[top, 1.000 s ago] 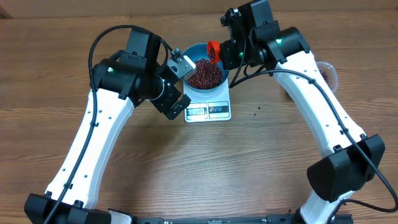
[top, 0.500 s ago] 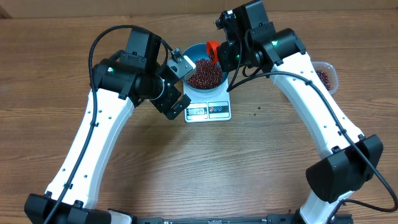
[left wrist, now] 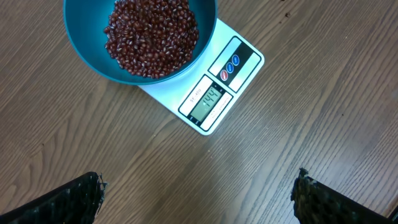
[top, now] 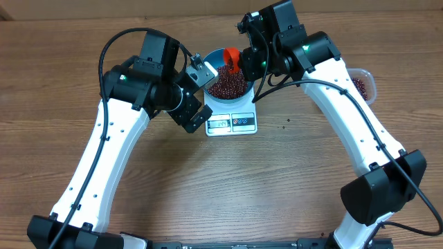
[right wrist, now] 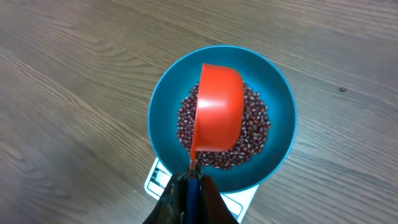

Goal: Scoop item into bowl and weigh 150g on scale
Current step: 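Tilt the red cup slowly to trickle beans into the teal bowl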

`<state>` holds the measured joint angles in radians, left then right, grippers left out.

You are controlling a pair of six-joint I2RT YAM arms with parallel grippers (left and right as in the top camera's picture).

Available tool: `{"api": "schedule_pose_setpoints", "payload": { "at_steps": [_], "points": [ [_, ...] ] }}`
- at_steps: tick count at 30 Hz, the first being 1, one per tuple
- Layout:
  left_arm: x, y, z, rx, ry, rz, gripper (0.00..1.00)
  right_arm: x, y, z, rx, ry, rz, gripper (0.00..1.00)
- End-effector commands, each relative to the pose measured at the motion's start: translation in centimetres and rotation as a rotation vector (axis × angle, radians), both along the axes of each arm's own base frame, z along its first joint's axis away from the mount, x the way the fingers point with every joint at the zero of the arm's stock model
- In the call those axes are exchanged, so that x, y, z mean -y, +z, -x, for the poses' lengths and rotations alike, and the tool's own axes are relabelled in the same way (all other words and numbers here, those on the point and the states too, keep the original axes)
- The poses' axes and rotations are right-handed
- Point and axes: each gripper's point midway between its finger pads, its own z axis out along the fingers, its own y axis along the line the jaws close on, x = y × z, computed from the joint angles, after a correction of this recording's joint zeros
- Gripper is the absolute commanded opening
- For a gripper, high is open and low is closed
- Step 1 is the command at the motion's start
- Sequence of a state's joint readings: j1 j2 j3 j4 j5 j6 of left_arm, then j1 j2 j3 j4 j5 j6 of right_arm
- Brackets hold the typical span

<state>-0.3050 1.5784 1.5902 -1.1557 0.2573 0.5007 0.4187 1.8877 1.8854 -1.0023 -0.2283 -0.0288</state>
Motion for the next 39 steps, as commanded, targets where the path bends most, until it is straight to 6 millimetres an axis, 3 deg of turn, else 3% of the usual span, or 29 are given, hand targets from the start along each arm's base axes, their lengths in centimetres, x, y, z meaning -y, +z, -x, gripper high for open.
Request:
{"api": "schedule_pose_setpoints", "payload": {
  "at_steps": [1,30,39],
  "points": [
    [-0.1,-0.38,-0.04,-0.004,-0.011,-0.007,1.0,-0.19,3.28,0.11,0.055,-0.008,-0.058,0.04],
    [-0.1,-0.38,-0.04,-0.004,-0.011,-0.007,1.0,0.55,3.24,-0.44,0.072,-0.032,-0.035,0.04],
    [-0.1,-0.38,-0.04,-0.004,-0.011,-0.007,1.0,0.78,3.31,-0.76,0.133,0.035,0.023,0.04]
  ]
}}
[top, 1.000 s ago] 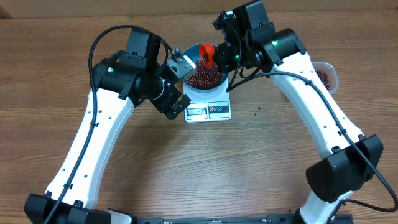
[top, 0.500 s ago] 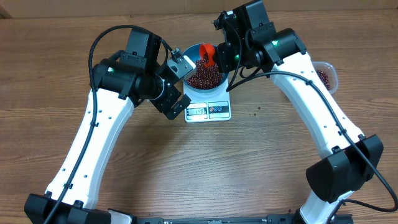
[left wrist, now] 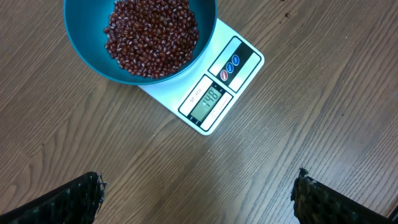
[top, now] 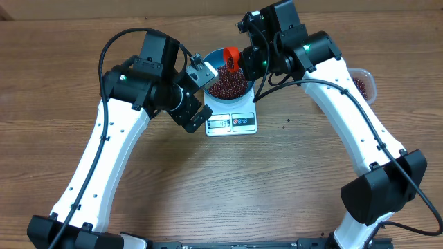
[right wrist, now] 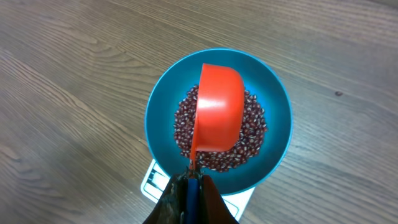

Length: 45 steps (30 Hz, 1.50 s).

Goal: Scoop item into bowl and weigh 150g on scale
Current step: 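Tilt the red cup slowly to trickle beans into the teal bowl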

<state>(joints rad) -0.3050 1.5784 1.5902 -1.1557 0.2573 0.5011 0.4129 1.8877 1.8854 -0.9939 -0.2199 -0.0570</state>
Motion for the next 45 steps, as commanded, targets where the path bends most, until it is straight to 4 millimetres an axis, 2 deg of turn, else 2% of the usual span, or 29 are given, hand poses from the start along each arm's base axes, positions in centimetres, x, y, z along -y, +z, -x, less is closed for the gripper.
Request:
{"api": "schedule_pose_setpoints", "payload": {
  "at_steps": [1,32,45],
  "points": [
    [-0.1,-0.4,0.0,-0.005,-0.01,-0.007,0.99,0.6,3.3,-0.6,0.12,0.023,0.017,0.04],
    [-0.1,-0.4,0.0,-0.005,-0.01,-0.007,1.0,0.8,3.9,-1.6,0.223,0.089,0.088,0.04],
    [-0.1,-0.4,0.0,-0.005,-0.01,-0.007,1.0,0.9,3.6,-1.3,0.202,0.091,0.087,0.04]
  ]
}}
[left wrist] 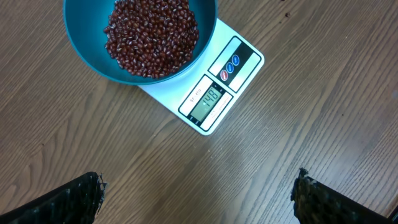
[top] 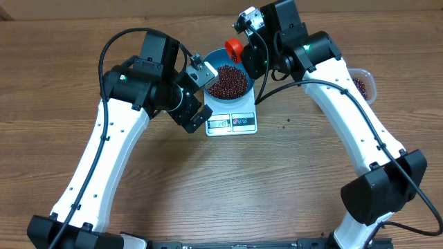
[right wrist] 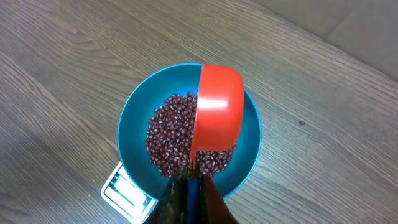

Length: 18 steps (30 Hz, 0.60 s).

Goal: Scoop item into bowl and weigh 150g on scale
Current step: 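Tilt the red cup slowly to trickle beans into the teal bowl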

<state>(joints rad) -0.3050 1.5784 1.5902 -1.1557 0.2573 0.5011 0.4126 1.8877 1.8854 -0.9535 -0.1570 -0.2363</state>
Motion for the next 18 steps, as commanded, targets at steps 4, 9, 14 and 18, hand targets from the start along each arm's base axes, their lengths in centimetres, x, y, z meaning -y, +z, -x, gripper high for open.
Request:
{"api": "schedule_pose_setpoints", "payload": {
  "at_steps": [4,9,14,18],
  "points": [
    [-0.1,-0.38,-0.04,-0.005,-0.01,-0.007,1.0,0.22,3.2,0.02,0.068,-0.003,-0.03,0.04],
    [-0.1,-0.38,-0.04,-0.005,-0.01,-0.007,1.0,0.22,3.2,0.02,0.068,-0.003,-0.03,0.04],
    [-0.1,-0.38,-0.04,-0.005,-0.01,-0.007,1.0,0.23,3.2,0.01,0.08,0.017,-0.016,0.04],
    [-0.1,-0.38,-0.04,-0.005,-0.01,-0.007,1.0,0.65,3.18,-0.27,0.1,0.015,0.016,0.04]
  ]
}}
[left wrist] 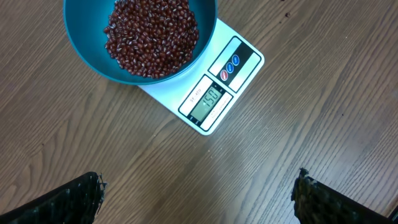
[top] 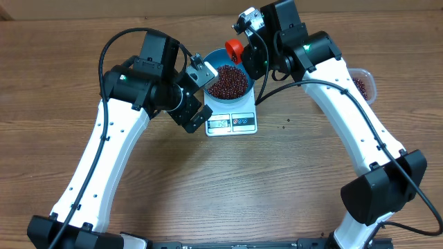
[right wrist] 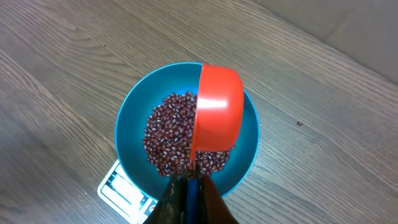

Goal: Scoop item into bowl and weigh 150g on scale
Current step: 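Tilt the red cup slowly to trickle beans into the teal bowl, then return the red cup right to the bean tub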

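A blue bowl (left wrist: 81,56) heaped with dark red beans (left wrist: 152,34) stands on a small white scale (left wrist: 214,93) whose display reads 150. My right gripper (right wrist: 194,180) is shut on the handle of an orange scoop (right wrist: 216,109), tipped over and held above the bowl's far side; the overhead view shows the scoop (top: 234,48) at the bowl's back rim. My left gripper (left wrist: 198,193) hangs open over bare wood in front of the scale, holding nothing.
A clear tub of red beans (top: 361,84) sits at the table's right side behind my right arm. A few stray beans (top: 288,123) lie on the wood right of the scale. The table (top: 228,187) is brown wood.
The scale's reading went from 148 to 150. Both arms and the scoop are nearly where they were.
The tipped scoop was low over the beans with the scale at 144. Then the reading was 148 with the scoop a little higher. Then the scoop stood raised at the bowl's back rim, and now the display shows 150. My left gripper stayed open throughout.
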`<state>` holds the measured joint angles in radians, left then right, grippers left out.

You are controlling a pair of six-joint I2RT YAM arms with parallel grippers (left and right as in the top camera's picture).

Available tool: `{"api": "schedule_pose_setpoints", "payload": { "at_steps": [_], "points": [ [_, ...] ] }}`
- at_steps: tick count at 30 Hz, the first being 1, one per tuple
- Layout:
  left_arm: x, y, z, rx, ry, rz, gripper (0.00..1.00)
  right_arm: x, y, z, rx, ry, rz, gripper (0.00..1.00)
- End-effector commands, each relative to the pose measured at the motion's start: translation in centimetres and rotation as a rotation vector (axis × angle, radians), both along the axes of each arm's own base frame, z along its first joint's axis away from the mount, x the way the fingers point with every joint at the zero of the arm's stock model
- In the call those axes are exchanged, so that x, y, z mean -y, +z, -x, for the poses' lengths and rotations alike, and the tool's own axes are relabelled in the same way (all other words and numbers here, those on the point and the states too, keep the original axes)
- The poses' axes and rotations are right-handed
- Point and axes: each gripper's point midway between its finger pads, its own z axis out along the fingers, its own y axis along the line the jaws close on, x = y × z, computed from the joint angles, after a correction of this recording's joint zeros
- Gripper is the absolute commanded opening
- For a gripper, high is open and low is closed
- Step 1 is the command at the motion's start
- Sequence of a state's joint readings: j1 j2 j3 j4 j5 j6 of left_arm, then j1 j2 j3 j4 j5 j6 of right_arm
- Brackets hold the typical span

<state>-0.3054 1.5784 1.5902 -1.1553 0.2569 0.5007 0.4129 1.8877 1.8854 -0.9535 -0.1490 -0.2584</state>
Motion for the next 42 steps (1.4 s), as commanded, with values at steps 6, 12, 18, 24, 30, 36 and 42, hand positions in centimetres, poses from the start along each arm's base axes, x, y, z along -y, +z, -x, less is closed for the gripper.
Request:
{"api": "schedule_pose_setpoints", "payload": {
  "at_steps": [6,12,18,24,30,36,42],
  "points": [
    [-0.1,-0.4,0.0,-0.005,-0.01,-0.007,1.0,0.6,3.1,-0.2,0.086,0.002,-0.001,0.04],
    [-0.1,-0.4,0.0,-0.005,-0.01,-0.007,0.99,0.4,3.0,0.0,0.077,0.008,-0.007,0.04],
    [-0.1,-0.4,0.0,-0.005,-0.01,-0.007,0.99,-0.3,2.9,0.6,0.028,0.005,-0.066,0.04],
    [-0.1,-0.4,0.0,-0.005,-0.011,-0.007,1.0,-0.5,3.1,1.1,-0.028,0.006,-0.149,0.04],
    [-0.1,-0.4,0.0,-0.005,-0.011,-0.007,1.0,0.2,3.6,1.2,-0.083,0.035,-0.252,0.04],
    [-0.1,-0.4,0.0,-0.005,-0.011,-0.007,1.0,1.7,4.4,1.3,-0.135,0.053,-0.359,0.04],
    [-0.1,-0.4,0.0,-0.005,-0.011,-0.007,0.99,3.1,5.3,1.5,-0.175,0.071,-0.464,0.04]
  ]
}}
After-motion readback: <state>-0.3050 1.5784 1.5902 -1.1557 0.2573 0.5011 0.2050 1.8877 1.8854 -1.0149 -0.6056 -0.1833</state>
